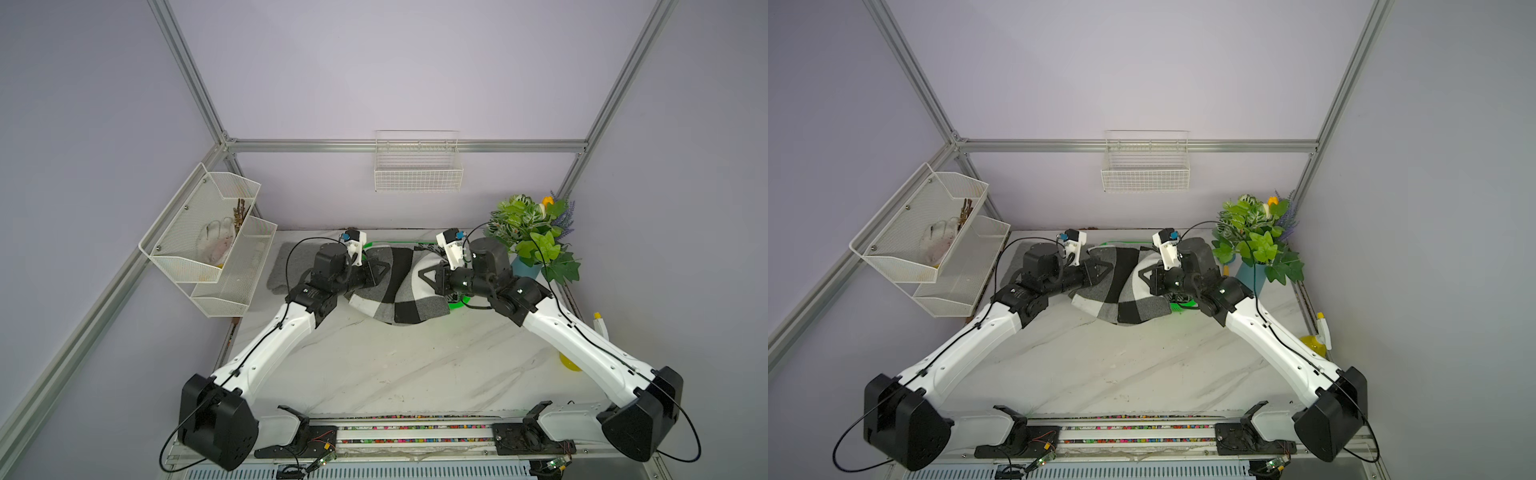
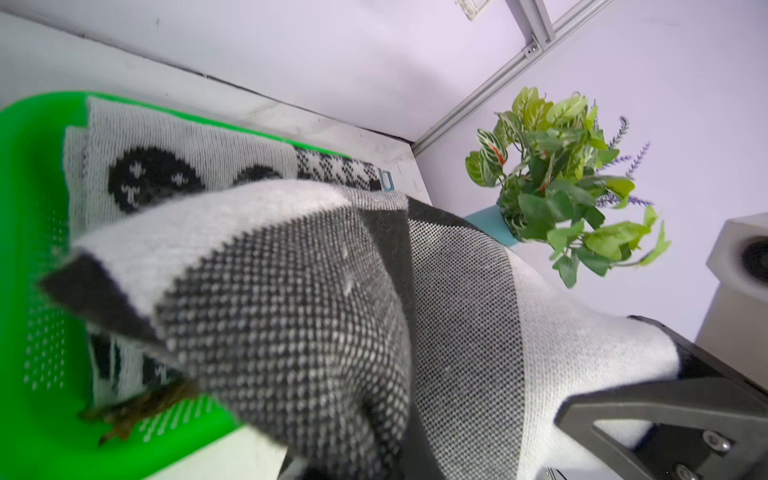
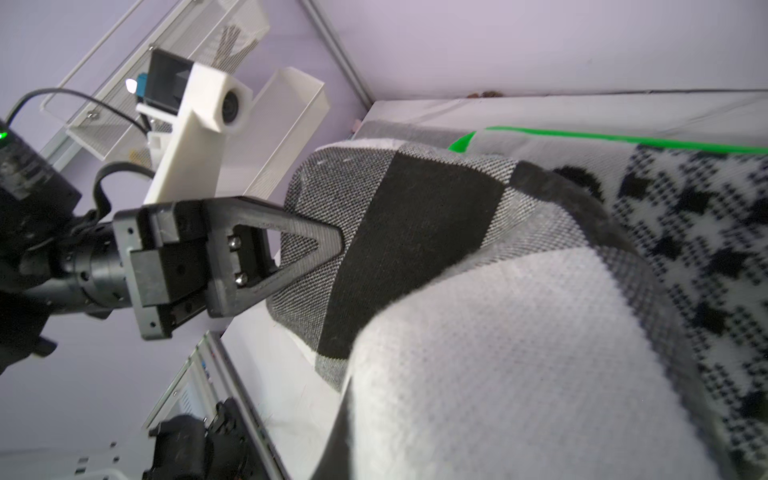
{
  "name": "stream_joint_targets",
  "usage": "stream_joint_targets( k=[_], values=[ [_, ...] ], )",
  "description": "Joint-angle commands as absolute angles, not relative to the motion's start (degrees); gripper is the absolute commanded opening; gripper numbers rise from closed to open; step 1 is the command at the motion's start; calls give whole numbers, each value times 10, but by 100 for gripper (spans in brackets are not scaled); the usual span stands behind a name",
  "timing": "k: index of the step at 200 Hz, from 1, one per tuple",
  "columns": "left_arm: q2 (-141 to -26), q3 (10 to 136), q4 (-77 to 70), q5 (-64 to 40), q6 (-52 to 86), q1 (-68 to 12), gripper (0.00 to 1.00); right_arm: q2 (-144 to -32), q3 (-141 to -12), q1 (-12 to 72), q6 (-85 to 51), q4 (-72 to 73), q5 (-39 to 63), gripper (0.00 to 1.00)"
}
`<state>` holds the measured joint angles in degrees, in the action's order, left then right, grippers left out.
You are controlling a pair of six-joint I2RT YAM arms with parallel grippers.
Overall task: Put the folded scarf in the basket
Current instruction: Place the scarf in the basket.
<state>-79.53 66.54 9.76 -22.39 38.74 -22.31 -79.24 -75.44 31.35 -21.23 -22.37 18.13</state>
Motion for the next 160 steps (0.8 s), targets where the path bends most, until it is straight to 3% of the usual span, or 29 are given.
stream_joint_targets(
  k=[1, 77, 160],
  values=[
    [-880, 727, 45, -245, 383, -201, 0, -851, -824, 284, -183, -243, 152, 0],
    [-1172, 953, 45, -315, 385, -155, 0, -1069, -977, 226, -137, -284, 92, 0],
    [-1210, 905, 70, -238, 315, -165, 2, -1165, -977, 217, -105, -309, -27, 0]
  ],
)
